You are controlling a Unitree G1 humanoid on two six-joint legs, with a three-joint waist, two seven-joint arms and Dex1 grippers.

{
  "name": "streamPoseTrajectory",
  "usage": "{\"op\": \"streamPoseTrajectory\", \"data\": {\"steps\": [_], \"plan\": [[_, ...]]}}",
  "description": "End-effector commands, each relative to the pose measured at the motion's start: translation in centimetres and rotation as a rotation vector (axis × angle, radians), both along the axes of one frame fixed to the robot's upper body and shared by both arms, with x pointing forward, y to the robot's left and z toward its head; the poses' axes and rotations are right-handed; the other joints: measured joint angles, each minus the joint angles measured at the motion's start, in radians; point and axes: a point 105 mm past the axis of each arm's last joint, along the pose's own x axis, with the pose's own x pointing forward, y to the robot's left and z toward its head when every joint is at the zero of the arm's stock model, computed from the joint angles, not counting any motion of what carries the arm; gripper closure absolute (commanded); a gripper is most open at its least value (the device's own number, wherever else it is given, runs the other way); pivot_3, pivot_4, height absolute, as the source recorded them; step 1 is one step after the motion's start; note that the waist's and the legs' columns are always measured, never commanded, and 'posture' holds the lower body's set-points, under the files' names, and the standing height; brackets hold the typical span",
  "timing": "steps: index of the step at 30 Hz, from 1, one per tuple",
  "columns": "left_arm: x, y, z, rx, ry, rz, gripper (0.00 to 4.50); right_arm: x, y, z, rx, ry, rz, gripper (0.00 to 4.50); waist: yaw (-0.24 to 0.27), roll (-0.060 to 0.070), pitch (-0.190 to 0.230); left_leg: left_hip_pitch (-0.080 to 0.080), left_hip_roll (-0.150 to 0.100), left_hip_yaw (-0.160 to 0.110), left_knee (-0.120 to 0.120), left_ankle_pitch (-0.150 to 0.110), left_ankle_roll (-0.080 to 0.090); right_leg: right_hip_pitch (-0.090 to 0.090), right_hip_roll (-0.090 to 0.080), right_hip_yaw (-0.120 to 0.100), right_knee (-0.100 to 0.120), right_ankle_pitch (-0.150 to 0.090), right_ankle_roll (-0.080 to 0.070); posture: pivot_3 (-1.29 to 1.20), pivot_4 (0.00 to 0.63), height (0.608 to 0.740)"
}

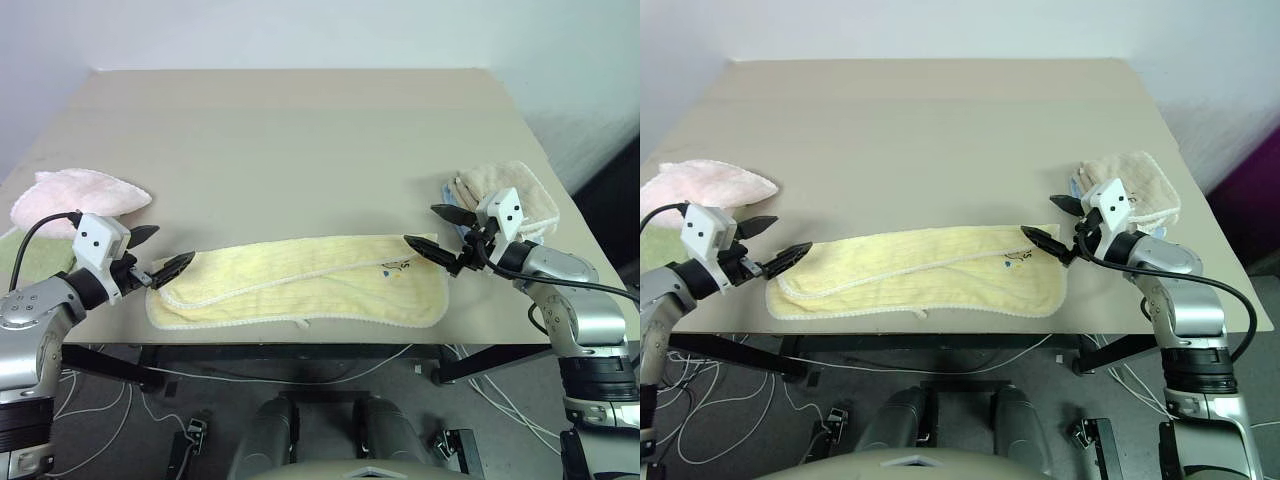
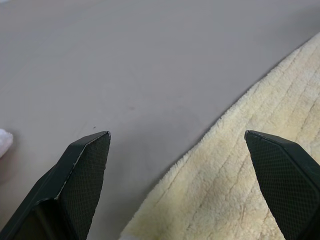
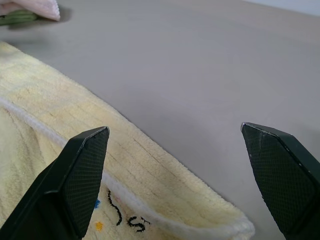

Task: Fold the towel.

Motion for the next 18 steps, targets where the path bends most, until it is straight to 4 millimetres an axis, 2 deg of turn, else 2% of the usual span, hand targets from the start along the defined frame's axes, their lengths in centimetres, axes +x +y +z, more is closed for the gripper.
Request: {"op": "streamPoseTrajectory", "data": {"steps": [1,6,12,18], "plan": [[-0.2,-0.8,0.9,0.011,-0.04,-0.026,0.0,0.0,0.5,1.4,-0.016,-0.061,0.023,0.05,0.0,0.0,0.0,0.0,0.0,0.0,0.0,0.0,0.0,0.0,0.0,0.0,0.0,0.0,0.0,0.0,0.15,0.74],[-0.7,-1.5,-0.1,0.065,-0.02,-0.061,0.0,0.1,0.8,1.7,-0.01,-0.073,0.034,0.05,-0.001,0.0,0.0,0.0,0.0,0.0,0.0,0.0,0.0,0.0,0.0,0.0,0.0,0.0,0.0,0.0,0.15,0.74],[-0.1,-1.0,0.0,0.107,-0.022,-0.064,0.0,0.1,0.7,1.6,-0.028,-0.082,0.025,0.05,0.001,0.0,0.0,0.0,0.0,0.0,0.0,0.0,0.0,0.0,0.0,0.0,0.0,0.0,0.0,0.0,0.15,0.74],[-0.3,-0.3,0.1,0.157,-0.021,-0.075,0.0,-0.2,0.8,1.3,-0.039,-0.077,0.029,0.05,-0.001,0.0,0.0,0.0,0.0,0.0,0.0,0.0,0.0,0.0,0.0,0.0,0.0,0.0,0.0,0.0,0.15,0.74]]}}
